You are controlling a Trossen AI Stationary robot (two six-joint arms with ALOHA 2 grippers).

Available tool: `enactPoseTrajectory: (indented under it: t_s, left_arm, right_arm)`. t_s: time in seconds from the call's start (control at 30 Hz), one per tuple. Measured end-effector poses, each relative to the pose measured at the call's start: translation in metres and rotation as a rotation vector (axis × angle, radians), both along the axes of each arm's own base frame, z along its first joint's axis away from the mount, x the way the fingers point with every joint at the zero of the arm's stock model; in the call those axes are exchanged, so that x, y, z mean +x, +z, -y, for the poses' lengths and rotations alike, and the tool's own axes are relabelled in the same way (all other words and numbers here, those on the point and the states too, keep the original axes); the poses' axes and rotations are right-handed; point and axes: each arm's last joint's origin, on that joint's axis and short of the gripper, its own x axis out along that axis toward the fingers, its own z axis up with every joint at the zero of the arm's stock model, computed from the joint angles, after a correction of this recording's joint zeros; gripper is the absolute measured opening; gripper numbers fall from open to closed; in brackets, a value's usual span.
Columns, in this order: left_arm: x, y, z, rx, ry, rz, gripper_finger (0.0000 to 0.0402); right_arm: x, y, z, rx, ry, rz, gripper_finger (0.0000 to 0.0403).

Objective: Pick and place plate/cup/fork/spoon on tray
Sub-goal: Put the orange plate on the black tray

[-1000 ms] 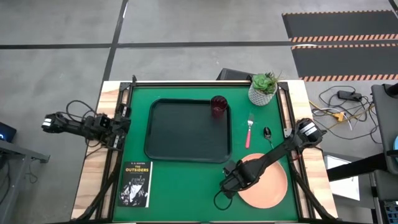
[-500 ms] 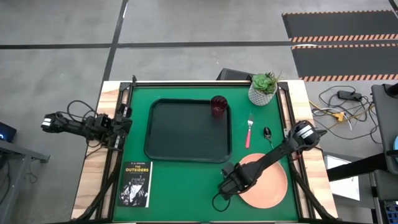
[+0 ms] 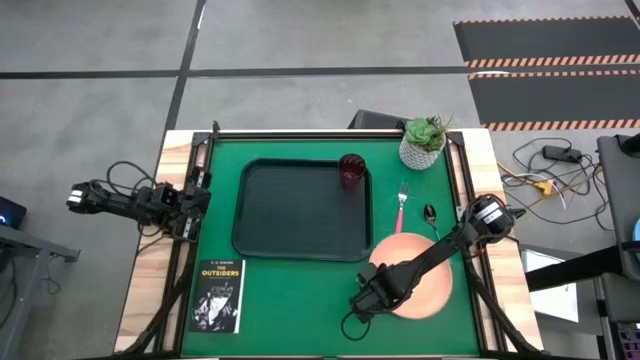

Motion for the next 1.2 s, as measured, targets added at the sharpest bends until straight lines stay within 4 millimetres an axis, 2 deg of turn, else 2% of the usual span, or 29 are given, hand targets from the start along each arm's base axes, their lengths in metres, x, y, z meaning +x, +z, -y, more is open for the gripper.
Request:
enactPoseTrajectory:
  t_s: [0.13, 0.23, 0.47, 0.67, 0.87, 1.07, 1.2]
  left_arm:
    - [0.0, 0.0, 0.0, 0.0, 0.0, 0.0, 0.0]
    - [0.0, 0.0, 0.0, 0.0, 0.0, 0.001, 0.0]
    - [0.0, 0.0, 0.0, 0.0, 0.001, 0.002, 0.0]
    - [0.0, 0.0, 0.0, 0.0, 0.001, 0.002, 0.0]
    - [0.0, 0.0, 0.0, 0.0, 0.001, 0.002, 0.0]
    - [0.0, 0.0, 0.0, 0.0, 0.001, 0.002, 0.0]
    - [0.0, 0.0, 0.0, 0.0, 0.001, 0.0, 0.0]
  right_arm:
    - [0.001, 0.007, -0.007, 0.054, 0.014, -0.01, 0.0015]
    - [0.002, 0.021, -0.018, 0.126, 0.062, 0.004, 0.0014]
    - [-0.002, 0.077, -0.051, 0.214, 0.342, 0.109, 0.0011]
    - [-0.009, 0.127, -0.06, 0.024, 0.446, 0.243, 0.0008]
    - [-0.007, 0.163, -0.059, -0.164, 0.557, 0.421, 0.0008]
    - [0.001, 0.177, -0.055, -0.326, 0.691, 0.546, 0.0008]
    - [0.016, 0.179, -0.046, -0.399, 0.781, 0.611, 0.0008]
